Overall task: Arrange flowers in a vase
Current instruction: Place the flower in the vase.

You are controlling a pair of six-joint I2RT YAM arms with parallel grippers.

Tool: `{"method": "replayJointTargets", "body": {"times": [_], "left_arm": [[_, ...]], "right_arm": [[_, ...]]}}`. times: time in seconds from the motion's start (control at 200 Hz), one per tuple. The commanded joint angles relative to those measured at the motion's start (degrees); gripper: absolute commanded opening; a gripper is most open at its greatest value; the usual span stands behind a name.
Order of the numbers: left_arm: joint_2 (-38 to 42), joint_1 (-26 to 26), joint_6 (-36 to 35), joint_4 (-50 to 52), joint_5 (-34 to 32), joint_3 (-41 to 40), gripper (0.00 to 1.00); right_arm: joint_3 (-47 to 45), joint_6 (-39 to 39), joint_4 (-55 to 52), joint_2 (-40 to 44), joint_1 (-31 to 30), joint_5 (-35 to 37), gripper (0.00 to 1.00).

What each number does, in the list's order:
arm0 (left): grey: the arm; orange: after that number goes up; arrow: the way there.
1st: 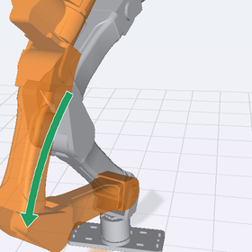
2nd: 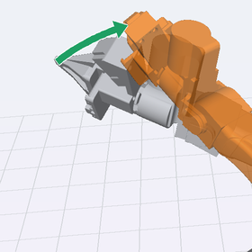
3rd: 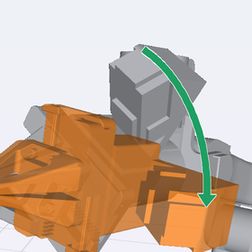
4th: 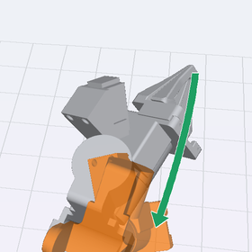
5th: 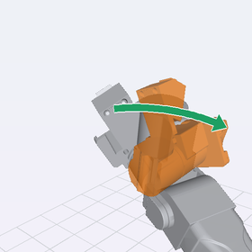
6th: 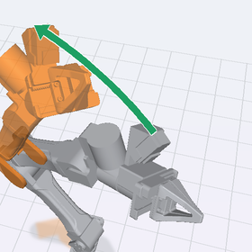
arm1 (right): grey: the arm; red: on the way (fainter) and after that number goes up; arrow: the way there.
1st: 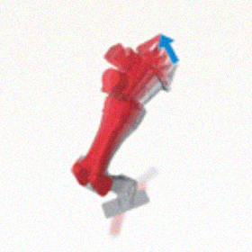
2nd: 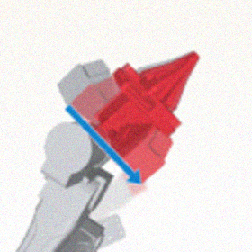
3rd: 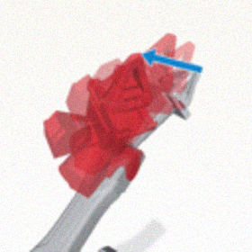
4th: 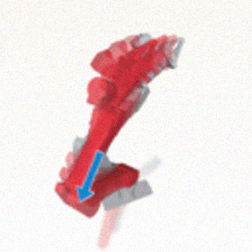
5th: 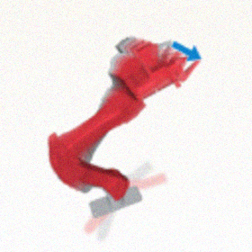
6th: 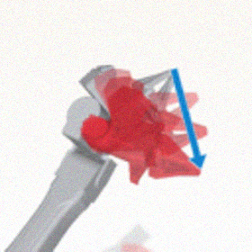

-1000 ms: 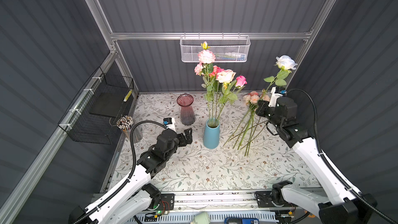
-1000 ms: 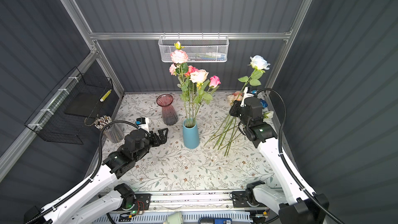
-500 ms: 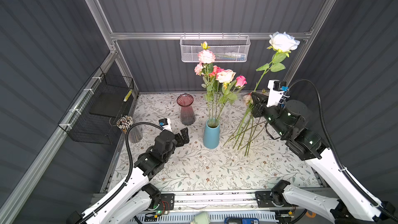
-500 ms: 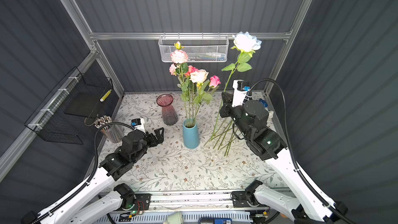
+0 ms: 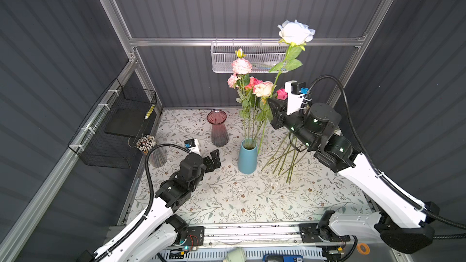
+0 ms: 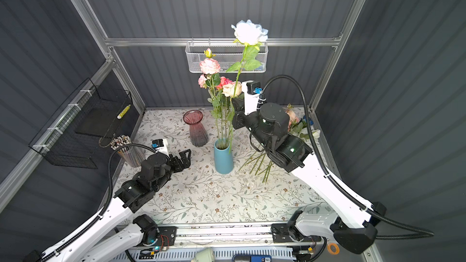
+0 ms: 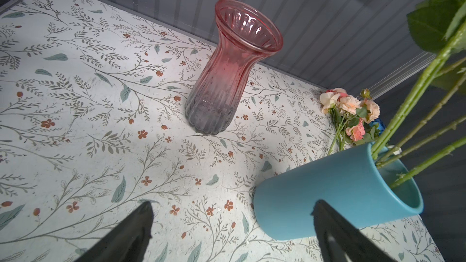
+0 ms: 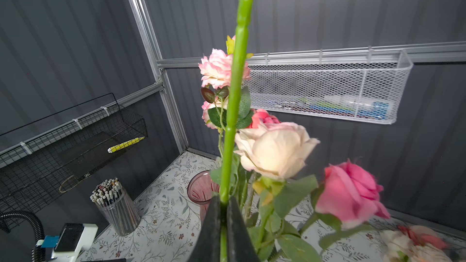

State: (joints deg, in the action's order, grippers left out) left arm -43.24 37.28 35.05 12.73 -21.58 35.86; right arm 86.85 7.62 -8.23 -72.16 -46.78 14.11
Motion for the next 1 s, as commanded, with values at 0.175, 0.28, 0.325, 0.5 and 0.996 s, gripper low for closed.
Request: {"method": "replayJointTargets", "body": {"times": [0.175,0.28,0.325,0.5,0.996], "left_arm": [[3.0,-0.3,-1.1,1.2,-1.9,0.0,1.0],[2.7,-0.3,-1.2,1.0,-1.5,-0.1,1.0],[2.5,-0.3,-1.2,0.9,-1.4,-0.2,0.99],[2.0,-0.3,-1.3,0.2,-1.0,-0.3,0.99],[0.8,-0.3,-0.7,-1.9,-0.3,-2.8,0.99]], "right_arm": [[6.1,-3.9,3.7,-5.4,-0.9,0.0,0.08],[6.7,-5.5,5.1,-7.0,-0.9,1.3,0.08],[7.5,-5.8,4.9,-7.8,-1.0,1.3,0.08],[6.0,-5.6,5.9,-8.9,-0.9,2.4,0.08],[-13.7,1.2,16.3,-5.3,-1.6,1.8,0.11]]}}
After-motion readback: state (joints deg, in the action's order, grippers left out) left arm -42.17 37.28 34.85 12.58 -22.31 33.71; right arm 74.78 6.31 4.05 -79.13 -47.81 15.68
